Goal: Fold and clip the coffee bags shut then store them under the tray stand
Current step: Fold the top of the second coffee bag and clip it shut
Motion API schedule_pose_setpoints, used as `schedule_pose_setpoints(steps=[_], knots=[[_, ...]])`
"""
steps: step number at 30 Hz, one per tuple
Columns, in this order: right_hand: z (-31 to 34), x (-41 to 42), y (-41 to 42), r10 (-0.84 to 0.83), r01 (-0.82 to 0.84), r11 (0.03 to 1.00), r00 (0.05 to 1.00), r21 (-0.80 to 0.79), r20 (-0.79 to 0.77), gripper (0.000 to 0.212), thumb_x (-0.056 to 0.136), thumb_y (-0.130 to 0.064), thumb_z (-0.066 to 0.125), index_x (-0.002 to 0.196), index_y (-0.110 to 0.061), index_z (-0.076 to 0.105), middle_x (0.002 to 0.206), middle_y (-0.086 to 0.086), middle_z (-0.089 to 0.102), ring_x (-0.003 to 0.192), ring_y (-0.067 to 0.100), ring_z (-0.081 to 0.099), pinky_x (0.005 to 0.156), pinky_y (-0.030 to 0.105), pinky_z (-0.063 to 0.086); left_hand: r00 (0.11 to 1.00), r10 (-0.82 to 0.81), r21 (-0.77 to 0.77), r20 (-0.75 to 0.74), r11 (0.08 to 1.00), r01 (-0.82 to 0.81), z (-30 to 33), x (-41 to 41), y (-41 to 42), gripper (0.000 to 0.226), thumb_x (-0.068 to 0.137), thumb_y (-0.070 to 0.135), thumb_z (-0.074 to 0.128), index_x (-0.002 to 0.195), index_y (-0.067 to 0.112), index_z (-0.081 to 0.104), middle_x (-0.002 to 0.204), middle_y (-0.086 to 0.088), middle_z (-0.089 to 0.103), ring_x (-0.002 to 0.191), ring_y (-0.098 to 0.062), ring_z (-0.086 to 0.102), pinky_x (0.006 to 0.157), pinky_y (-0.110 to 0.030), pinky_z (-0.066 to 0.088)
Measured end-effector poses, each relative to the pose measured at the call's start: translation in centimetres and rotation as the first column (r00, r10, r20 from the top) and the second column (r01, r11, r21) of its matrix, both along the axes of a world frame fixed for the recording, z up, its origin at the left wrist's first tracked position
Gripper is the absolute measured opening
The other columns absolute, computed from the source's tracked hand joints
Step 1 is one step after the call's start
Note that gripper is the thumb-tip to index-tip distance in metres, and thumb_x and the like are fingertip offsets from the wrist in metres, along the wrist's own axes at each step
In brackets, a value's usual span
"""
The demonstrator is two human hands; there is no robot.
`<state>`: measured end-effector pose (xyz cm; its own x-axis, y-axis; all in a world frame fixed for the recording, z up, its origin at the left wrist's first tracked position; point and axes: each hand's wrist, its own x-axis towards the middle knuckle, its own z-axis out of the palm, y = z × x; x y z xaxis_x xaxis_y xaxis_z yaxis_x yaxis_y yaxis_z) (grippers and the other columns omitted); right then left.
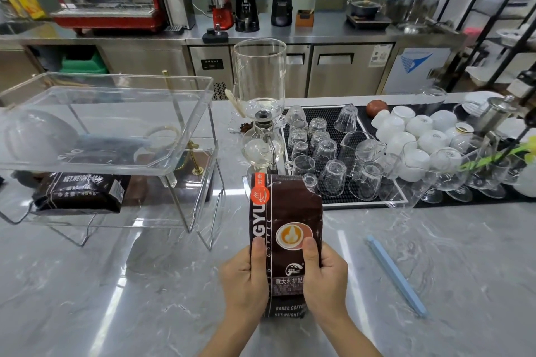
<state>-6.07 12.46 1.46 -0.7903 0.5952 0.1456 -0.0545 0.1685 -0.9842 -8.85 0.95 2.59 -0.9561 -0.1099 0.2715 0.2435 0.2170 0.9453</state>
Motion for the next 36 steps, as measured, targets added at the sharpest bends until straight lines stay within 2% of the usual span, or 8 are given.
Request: schedule_pose_setpoints(steps=[3, 8, 15, 19, 23, 26, 29, 36], knots=[[0.6, 0.3, 0.5, 0.088, -0.087, 0.995, 0.996, -0.057, 0.013, 0.030, 0.091, -0.038, 0.054, 0.070, -0.023, 0.069, 0.068, -0.005, 0.074, 0.058, -0.006, 0.064, 0.052, 0.009, 0.050, 0.996, -0.043, 0.055, 0.081, 0.998, 0.039, 0.3, 0.1, -0.2, 0.046, 0.098, 0.029, 0.053, 0.056, 0.011, 0.064, 0.061, -0.001, 0.071, 0.048, -0.001, 0.057, 0.041, -0.025, 0.046], [2.0, 1.3, 1.6, 0.291, -0.285, 0.940, 0.957, -0.188, 0.007, 0.015, 0.097, -0.019, 0.060, 0.098, -0.022, 0.074, 0.095, 0.005, 0.080, 0.088, 0.015, 0.076, 0.072, 0.022, 0.060, 0.935, -0.251, 0.203, 0.250, 0.958, 0.202, 2.0, 0.8, -1.6, 0.022, 0.095, 0.034, 0.063, 0.084, 0.024, 0.079, 0.078, 0.001, 0.081, 0.073, -0.011, 0.077, 0.060, -0.022, 0.060], [4.7, 2.4, 2.4, 0.375, -0.376, 0.902, 0.926, -0.211, -0.046, 0.019, 0.086, -0.003, 0.071, 0.092, -0.019, 0.077, 0.089, 0.008, 0.081, 0.083, 0.019, 0.078, 0.072, 0.025, 0.060, 0.894, -0.415, 0.213, 0.170, 0.901, 0.378, 5.4, 1.2, -3.0, 0.019, 0.073, 0.034, 0.078, 0.091, 0.026, 0.080, 0.084, 0.000, 0.081, 0.077, -0.012, 0.078, 0.063, -0.018, 0.058], [5.8, 3.3, 2.7, 0.392, -0.392, 0.903, 0.919, -0.176, -0.037, 0.019, 0.075, -0.019, 0.078, 0.094, -0.020, 0.078, 0.091, 0.011, 0.080, 0.089, 0.037, 0.074, 0.083, 0.050, 0.058, 0.908, -0.399, 0.198, 0.129, 0.908, 0.370, 5.4, 1.5, -3.7, 0.022, 0.067, 0.034, 0.080, 0.088, 0.031, 0.081, 0.084, 0.000, 0.082, 0.079, -0.015, 0.078, 0.070, -0.025, 0.061], [6.7, 4.3, 2.6, 0.400, -0.400, 0.908, 0.916, -0.123, -0.022, 0.021, 0.069, -0.026, 0.079, 0.090, -0.024, 0.081, 0.087, 0.006, 0.081, 0.085, 0.035, 0.075, 0.081, 0.054, 0.058, 0.926, -0.375, 0.132, 0.056, 0.922, 0.365, 5.5, 2.1, -4.0, 0.018, 0.064, 0.034, 0.080, 0.080, 0.041, 0.081, 0.078, 0.011, 0.081, 0.072, 0.001, 0.074, 0.066, -0.010, 0.054], [6.4, 4.8, 2.3, 0.352, -0.351, 0.932, 0.936, -0.090, 0.000, 0.012, 0.066, -0.017, 0.084, 0.077, -0.021, 0.081, 0.074, 0.006, 0.080, 0.072, 0.027, 0.076, 0.069, 0.043, 0.062, 0.930, -0.362, 0.082, 0.054, 0.930, 0.358, 5.5, 2.6, -4.4, 0.011, 0.064, 0.035, 0.079, 0.074, 0.038, 0.081, 0.069, -0.001, 0.077, 0.062, -0.001, 0.068, 0.060, -0.012, 0.051], [5.7, 5.3, 2.5, 0.354, -0.353, 0.935, 0.935, -0.023, 0.029, 0.038, 0.073, 0.015, 0.078, 0.067, -0.022, 0.077, 0.067, -0.004, 0.077, 0.059, 0.002, 0.069, 0.057, 0.017, 0.056, 0.917, -0.397, 0.103, 0.037, 0.915, 0.391, 5.4, 2.9, -5.2, 0.008, 0.067, 0.023, 0.077, 0.072, 0.028, 0.081, 0.068, -0.004, 0.077, 0.060, -0.018, 0.070, 0.056, -0.025, 0.053], [6.0, 6.9, 2.9, 0.445, -0.446, 0.893, 0.895, 0.060, 0.027, 0.041, 0.073, 0.012, 0.078, 0.083, -0.028, 0.081, 0.081, -0.005, 0.081, 0.076, 0.014, 0.078, 0.070, 0.034, 0.063, 0.869, -0.494, 0.057, 0.035, 0.869, 0.492, 6.3, 3.9, -6.4, 0.023, 0.071, 0.004, 0.078, 0.078, 0.026, 0.082, 0.081, -0.003, 0.081, 0.074, -0.021, 0.078, 0.068, -0.033, 0.059]])
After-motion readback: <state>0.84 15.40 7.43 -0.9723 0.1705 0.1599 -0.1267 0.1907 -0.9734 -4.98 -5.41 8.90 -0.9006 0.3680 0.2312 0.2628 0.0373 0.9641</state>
